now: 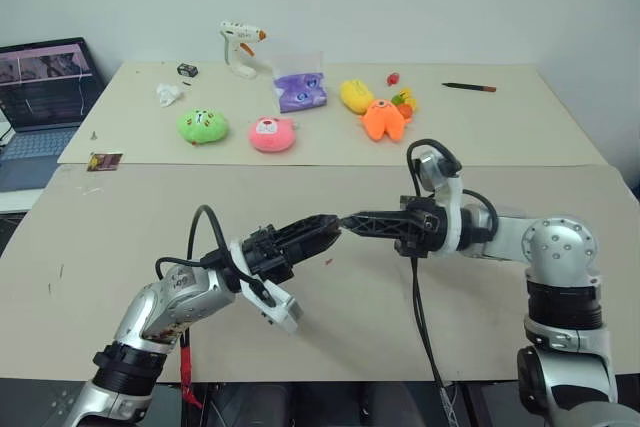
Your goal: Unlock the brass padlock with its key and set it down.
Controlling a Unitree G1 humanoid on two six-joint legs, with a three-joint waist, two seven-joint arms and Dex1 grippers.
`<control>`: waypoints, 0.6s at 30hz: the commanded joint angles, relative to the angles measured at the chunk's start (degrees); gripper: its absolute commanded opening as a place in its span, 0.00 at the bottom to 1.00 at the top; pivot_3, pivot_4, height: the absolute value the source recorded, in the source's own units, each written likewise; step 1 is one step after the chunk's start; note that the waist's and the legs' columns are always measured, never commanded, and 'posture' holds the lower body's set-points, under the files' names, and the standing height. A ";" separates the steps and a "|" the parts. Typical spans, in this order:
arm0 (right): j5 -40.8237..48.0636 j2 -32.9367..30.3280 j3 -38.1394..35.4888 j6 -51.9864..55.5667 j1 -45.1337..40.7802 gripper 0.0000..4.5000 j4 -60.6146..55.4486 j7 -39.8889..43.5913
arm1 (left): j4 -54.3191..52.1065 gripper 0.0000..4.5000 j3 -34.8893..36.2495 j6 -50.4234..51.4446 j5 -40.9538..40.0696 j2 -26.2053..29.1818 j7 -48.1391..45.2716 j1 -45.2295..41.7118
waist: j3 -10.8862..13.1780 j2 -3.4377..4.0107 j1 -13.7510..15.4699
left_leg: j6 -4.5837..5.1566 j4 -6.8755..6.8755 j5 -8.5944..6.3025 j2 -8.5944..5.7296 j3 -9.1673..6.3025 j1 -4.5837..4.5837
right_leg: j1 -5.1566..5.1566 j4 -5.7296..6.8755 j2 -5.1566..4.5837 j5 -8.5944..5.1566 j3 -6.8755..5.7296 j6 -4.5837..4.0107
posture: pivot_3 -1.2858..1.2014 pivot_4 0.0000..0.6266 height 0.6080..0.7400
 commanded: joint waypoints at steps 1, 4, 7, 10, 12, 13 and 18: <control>6.54 1.71 -2.08 2.35 -2.34 0.09 1.17 -3.79 | -3.39 0.19 -1.35 -1.12 0.63 -0.04 -0.09 -1.21 | 0.00 0.00 -0.03 | 0.00 0.00 0.00 0.00 0.00 0.00 | 0.00 0.00 0.00 0.00 0.00 0.00 | 0.52 0.24 0.99; 8.06 1.60 -2.07 3.07 -2.33 0.09 1.27 -5.45 | -3.82 0.19 -1.47 -0.21 -0.09 0.04 -0.64 -1.40 | 0.00 0.00 -0.06 | 0.00 -0.01 0.00 0.00 0.00 0.00 | -0.01 0.02 0.01 0.00 0.00 0.00 | 0.52 0.24 0.99; 9.19 1.57 -1.98 3.28 -2.17 0.09 1.52 -6.75 | -4.08 0.19 -1.04 0.25 -1.00 0.50 -1.08 -1.73 | 0.00 0.00 -0.06 | 0.01 0.00 0.00 0.00 0.01 -0.02 | 0.00 0.02 0.01 0.00 0.00 0.01 | 0.52 0.24 0.99; 10.85 1.66 -1.97 3.93 -2.17 0.09 2.64 -8.88 | -4.05 0.19 -0.29 -0.10 -1.68 1.25 -1.18 -2.12 | 0.00 0.00 -0.06 | 0.01 0.00 0.00 0.00 0.01 -0.01 | 0.00 0.02 0.01 0.01 0.00 0.02 | 0.52 0.24 0.99; 12.06 1.51 -1.83 4.06 -2.06 0.09 2.99 -9.95 | -3.76 0.19 0.04 -0.12 -2.34 1.74 -1.23 -2.19 | 0.00 0.00 -0.09 | 0.01 0.00 0.00 0.00 0.01 -0.01 | 0.00 0.02 0.01 0.01 0.00 0.02 | 0.52 0.24 0.99; 10.58 1.01 -1.20 2.93 -1.68 0.09 1.25 -8.63 | -3.45 0.19 0.04 0.07 -3.15 1.97 -1.44 -2.22 | 0.00 0.00 -0.13 | 0.02 0.00 0.00 0.00 0.01 -0.01 | 0.00 0.02 0.01 0.01 0.00 0.02 | 0.52 0.24 0.99; -8.74 -7.98 8.92 -13.39 2.61 0.09 -13.55 7.12 | -1.91 0.19 -1.17 3.49 -9.78 2.45 -4.73 -1.95 | 0.00 0.01 -0.17 | 0.06 0.02 -0.03 -0.01 0.01 -0.06 | -0.03 0.04 0.02 0.01 -0.04 0.04 | 0.52 0.24 0.99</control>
